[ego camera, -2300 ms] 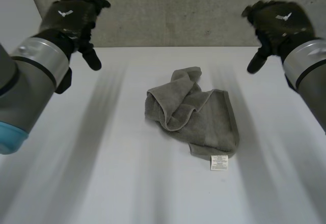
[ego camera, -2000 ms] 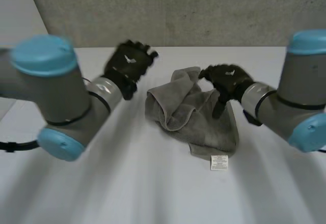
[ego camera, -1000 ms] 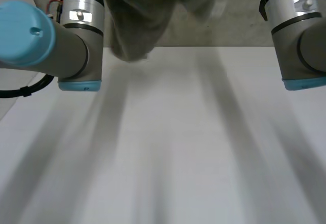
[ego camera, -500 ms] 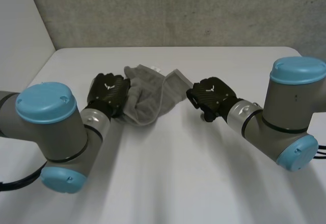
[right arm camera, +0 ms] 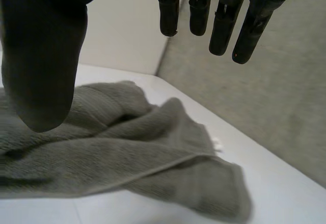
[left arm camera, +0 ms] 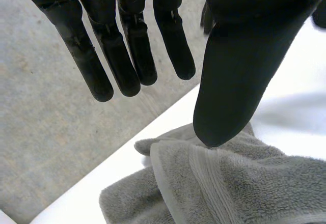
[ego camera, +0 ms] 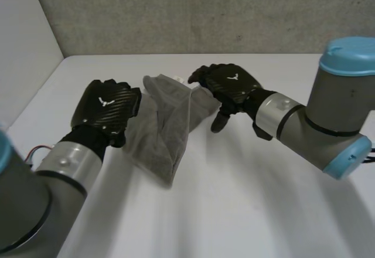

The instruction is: Fold the towel.

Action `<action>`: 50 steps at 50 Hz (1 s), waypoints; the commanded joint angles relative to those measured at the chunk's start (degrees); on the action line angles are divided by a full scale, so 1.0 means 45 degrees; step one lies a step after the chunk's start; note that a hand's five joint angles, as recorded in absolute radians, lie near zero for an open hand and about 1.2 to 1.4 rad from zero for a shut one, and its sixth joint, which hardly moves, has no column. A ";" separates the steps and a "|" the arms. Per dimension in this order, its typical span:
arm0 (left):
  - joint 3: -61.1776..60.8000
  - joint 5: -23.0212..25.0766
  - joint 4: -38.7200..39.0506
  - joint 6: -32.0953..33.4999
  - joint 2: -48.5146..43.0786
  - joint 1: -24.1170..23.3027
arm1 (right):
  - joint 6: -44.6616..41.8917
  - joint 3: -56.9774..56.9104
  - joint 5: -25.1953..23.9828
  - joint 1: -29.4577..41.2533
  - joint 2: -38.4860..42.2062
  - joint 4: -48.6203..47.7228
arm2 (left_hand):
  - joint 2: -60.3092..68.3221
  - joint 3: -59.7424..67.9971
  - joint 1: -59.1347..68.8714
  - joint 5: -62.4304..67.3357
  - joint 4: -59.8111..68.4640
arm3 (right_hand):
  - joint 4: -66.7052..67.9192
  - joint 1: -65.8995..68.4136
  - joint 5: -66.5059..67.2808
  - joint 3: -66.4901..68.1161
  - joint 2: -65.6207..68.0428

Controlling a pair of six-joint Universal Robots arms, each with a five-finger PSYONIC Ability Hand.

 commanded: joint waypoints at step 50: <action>0.0611 0.1686 0.1374 0.2514 -0.3163 0.0219 | -0.1805 0.2243 0.1851 0.0672 0.0003 -0.0419 | 0.7559 0.7545 0.7539 0.9788 0.7554 | -0.0347 -0.0383 0.0039 -0.0312 -0.0375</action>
